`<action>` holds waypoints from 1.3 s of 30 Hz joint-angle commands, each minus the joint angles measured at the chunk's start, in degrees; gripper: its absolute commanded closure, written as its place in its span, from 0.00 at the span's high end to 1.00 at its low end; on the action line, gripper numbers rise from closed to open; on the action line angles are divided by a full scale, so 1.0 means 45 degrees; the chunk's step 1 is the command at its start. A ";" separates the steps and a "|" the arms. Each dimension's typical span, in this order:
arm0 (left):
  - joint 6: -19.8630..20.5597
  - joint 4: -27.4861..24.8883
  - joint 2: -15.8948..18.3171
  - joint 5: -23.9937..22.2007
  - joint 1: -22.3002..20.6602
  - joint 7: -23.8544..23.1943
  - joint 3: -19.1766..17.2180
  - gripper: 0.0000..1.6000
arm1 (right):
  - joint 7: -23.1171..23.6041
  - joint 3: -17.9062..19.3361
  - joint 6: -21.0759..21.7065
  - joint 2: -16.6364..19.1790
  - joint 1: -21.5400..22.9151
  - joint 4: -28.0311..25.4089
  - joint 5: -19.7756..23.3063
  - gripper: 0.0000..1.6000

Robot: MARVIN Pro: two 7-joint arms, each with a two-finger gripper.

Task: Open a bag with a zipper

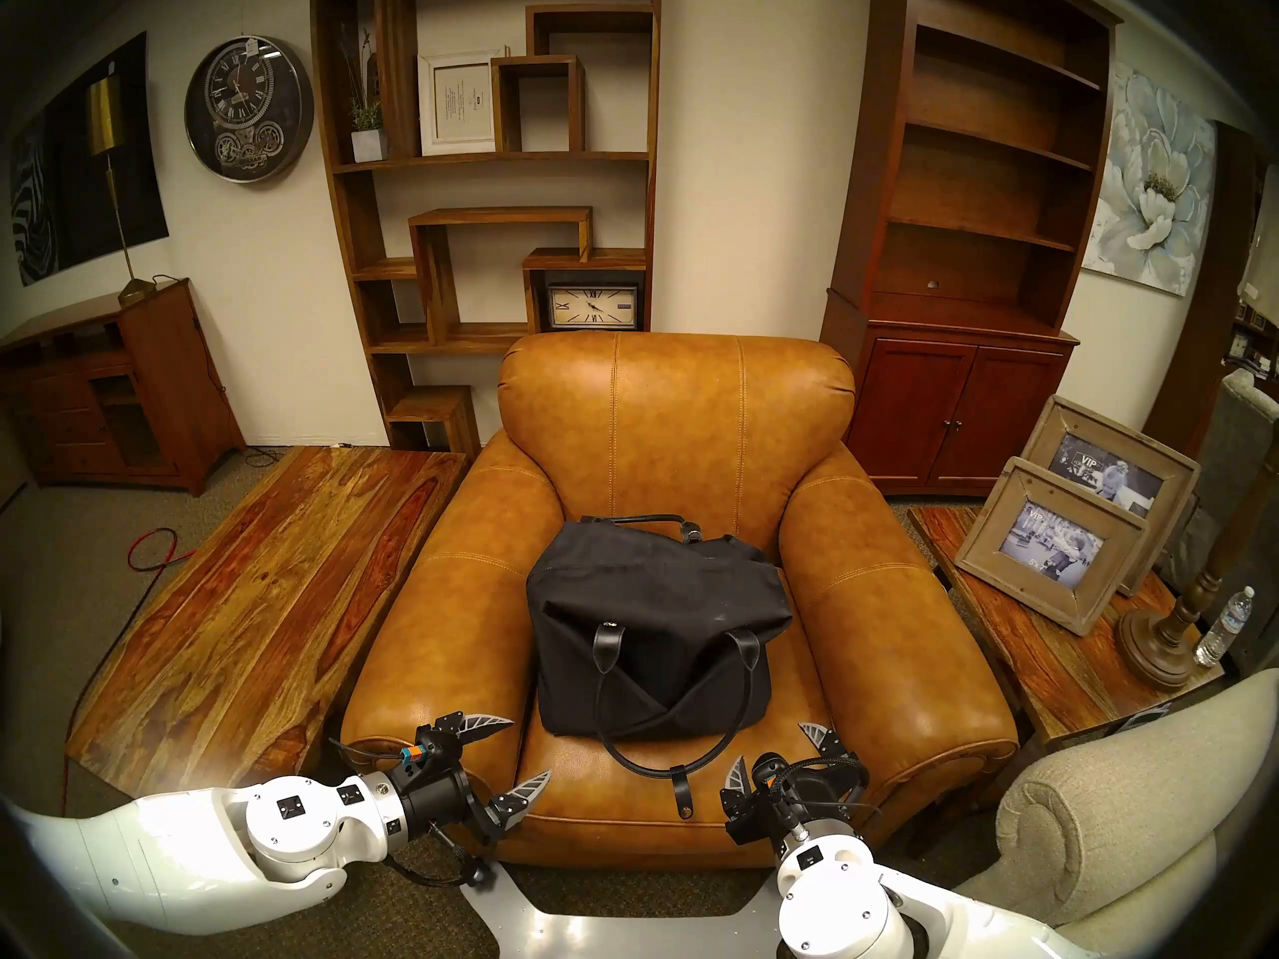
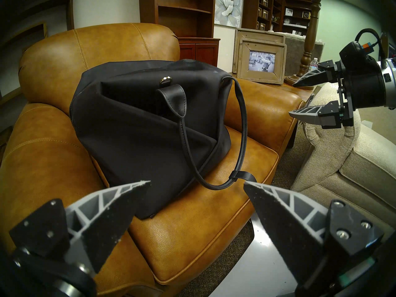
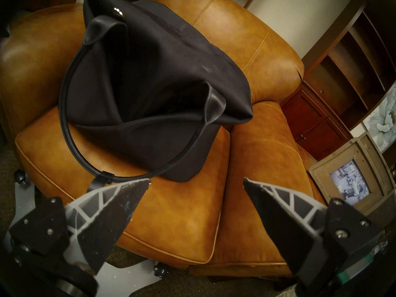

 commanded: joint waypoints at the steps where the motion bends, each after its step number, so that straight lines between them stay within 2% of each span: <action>1: -0.0035 -0.0062 0.0022 0.0026 -0.0022 -0.0008 -0.0019 1.00 | -0.0135 0.1138 0.0025 -0.0281 0.0566 0.1123 0.0670 1.00; 2: -0.0036 -0.0061 0.0024 0.0023 -0.0027 -0.0007 -0.0013 1.00 | 0.0055 0.1516 -0.0281 -0.0229 0.0708 0.1237 0.0955 1.00; 6: -0.0038 -0.0060 0.0026 0.0019 -0.0035 -0.0005 -0.0003 1.00 | 0.0499 0.1972 -0.0653 -0.0049 0.0909 0.1524 0.1384 1.00; 7: -0.0036 -0.0058 0.0025 0.0016 -0.0038 -0.0005 0.0000 1.00 | 0.1015 0.2236 -0.1099 0.0229 0.0889 0.1479 0.1780 1.00; 10: -0.0036 -0.0056 0.0026 0.0010 -0.0047 -0.0004 0.0010 1.00 | 0.1925 0.2616 -0.1603 0.0972 0.0983 0.1791 0.2052 1.00; 11: -0.0033 -0.0053 0.0025 0.0007 -0.0051 -0.0004 0.0014 1.00 | 0.1897 0.2678 -0.1615 0.1191 0.1070 0.2022 0.2163 1.00; 16: -0.0029 -0.0045 0.0022 -0.0007 -0.0069 -0.0001 0.0034 1.00 | 0.3218 0.3341 -0.1917 0.1860 0.1367 0.3053 0.2121 1.00; 17: -0.0030 -0.0045 0.0023 -0.0009 -0.0072 0.0000 0.0038 1.00 | 0.3707 0.3382 -0.2045 0.2225 0.1493 0.3160 0.2183 1.00; 18: -0.0030 -0.0044 0.0023 -0.0011 -0.0075 0.0001 0.0041 1.00 | 0.3559 0.3474 -0.2019 0.1987 0.1634 0.3375 0.2073 1.00; 19: -0.0030 -0.0044 0.0024 -0.0013 -0.0078 0.0001 0.0044 1.00 | 0.4252 0.3391 -0.2232 0.2548 0.1784 0.3419 0.2200 1.00; 20: -0.0031 -0.0044 0.0025 -0.0014 -0.0080 0.0002 0.0046 1.00 | 0.4115 0.3442 -0.2236 0.2329 0.1968 0.3643 0.2165 1.00; 21: -0.0031 -0.0043 0.0026 -0.0016 -0.0084 0.0003 0.0051 1.00 | 0.4502 0.3316 -0.2368 0.2610 0.2247 0.3840 0.2191 1.00; 23: -0.0032 -0.0042 0.0027 -0.0019 -0.0090 0.0004 0.0059 1.00 | 0.5174 0.3222 -0.2482 0.2732 0.2702 0.4238 0.2127 1.00; 24: -0.0031 -0.0041 0.0027 -0.0021 -0.0093 0.0005 0.0062 1.00 | 0.5061 0.3358 -0.2610 0.2695 0.2503 0.4139 0.2053 1.00; 26: -0.0032 -0.0040 0.0029 -0.0025 -0.0101 0.0006 0.0071 1.00 | 0.5903 0.3147 -0.2749 0.2706 0.3073 0.4486 0.1885 1.00; 28: -0.0033 -0.0039 0.0030 -0.0029 -0.0107 0.0007 0.0078 1.00 | 0.6148 0.3230 -0.2927 0.2562 0.3112 0.4515 0.1755 1.00; 34: -0.0033 -0.0036 0.0033 -0.0040 -0.0124 0.0010 0.0099 1.00 | 0.7762 0.3021 -0.3214 0.2150 0.3953 0.5295 0.1030 1.00; 39: -0.0032 -0.0030 0.0034 -0.0052 -0.0142 0.0012 0.0119 1.00 | 0.8876 0.3279 -0.3433 0.1718 0.4569 0.5830 0.0508 1.00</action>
